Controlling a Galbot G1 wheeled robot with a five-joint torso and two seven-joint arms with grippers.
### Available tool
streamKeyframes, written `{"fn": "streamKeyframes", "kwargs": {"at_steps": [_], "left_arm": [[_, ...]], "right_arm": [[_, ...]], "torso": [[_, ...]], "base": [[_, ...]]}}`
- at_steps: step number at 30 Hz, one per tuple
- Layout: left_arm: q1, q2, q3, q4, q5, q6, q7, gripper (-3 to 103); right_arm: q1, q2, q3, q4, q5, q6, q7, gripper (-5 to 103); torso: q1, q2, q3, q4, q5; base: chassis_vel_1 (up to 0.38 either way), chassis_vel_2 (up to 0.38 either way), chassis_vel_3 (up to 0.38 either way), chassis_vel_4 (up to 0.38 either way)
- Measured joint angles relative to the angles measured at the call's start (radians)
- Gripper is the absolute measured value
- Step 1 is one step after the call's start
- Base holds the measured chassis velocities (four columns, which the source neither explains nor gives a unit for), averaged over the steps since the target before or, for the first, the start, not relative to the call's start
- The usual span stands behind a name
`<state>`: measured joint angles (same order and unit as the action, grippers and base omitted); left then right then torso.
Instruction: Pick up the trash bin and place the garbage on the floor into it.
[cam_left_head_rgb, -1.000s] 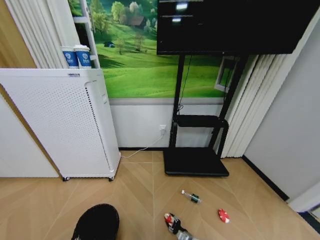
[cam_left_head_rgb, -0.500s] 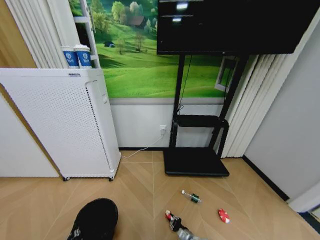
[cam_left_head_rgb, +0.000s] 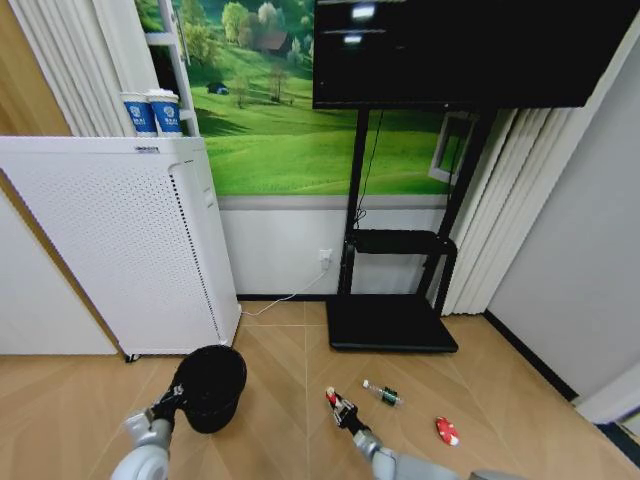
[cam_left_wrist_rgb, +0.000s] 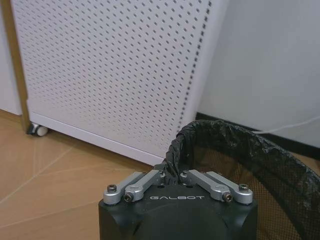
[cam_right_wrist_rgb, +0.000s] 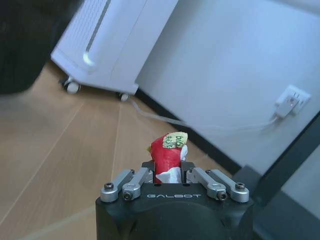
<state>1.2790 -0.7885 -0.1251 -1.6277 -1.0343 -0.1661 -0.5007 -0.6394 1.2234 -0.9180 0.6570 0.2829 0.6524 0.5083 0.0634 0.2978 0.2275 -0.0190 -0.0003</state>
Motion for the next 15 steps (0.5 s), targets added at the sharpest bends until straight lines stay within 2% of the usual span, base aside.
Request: {"fn": "streamKeyframes", "kwargs": {"at_steps": [2,3,6,10,15], "left_arm": [[-0.069,0.015,0.079,0.04,-0.006,0.002,0.013,7],[-0.069,0.015,0.079,0.04,-0.006,0.002,0.013,7],[-0.178,0.062,0.179,0.057,-0.052,0.017,0.014,7],[-0.239,0.091,0.238,0.063,-0.086,0.025,0.014,7],[-0.385,0.129,0.379,0.087,-0.152,0.039,0.017,7]], "right_arm": [[0.003,0.003,0.048,0.022,-0.052,0.034,-0.003,25],[0.003,0.003,0.048,0.022,-0.052,0.034,-0.003,25],[0.017,-0.001,0.085,0.077,-0.071,0.051,-0.006,25],[0.026,0.007,0.109,0.089,-0.087,0.063,-0.006,25],[0.038,-0.003,0.16,0.18,-0.1,0.078,-0.007,25]], "torso": [[0.0,0.0,0.0,0.0005,-0.0001],[0.0,0.0,0.0,0.0005,-0.0001],[0.0,0.0,0.0,0.0,0.0003],[0.0,0.0,0.0,-0.0001,0.0003],[0.0,0.0,0.0,0.0004,0.0002]], "base": [[0.0,0.0,0.0,0.0],[0.0,0.0,0.0,0.0],[0.0,0.0,0.0,0.0],[0.0,0.0,0.0,0.0],[0.0,0.0,0.0,0.0]]}}
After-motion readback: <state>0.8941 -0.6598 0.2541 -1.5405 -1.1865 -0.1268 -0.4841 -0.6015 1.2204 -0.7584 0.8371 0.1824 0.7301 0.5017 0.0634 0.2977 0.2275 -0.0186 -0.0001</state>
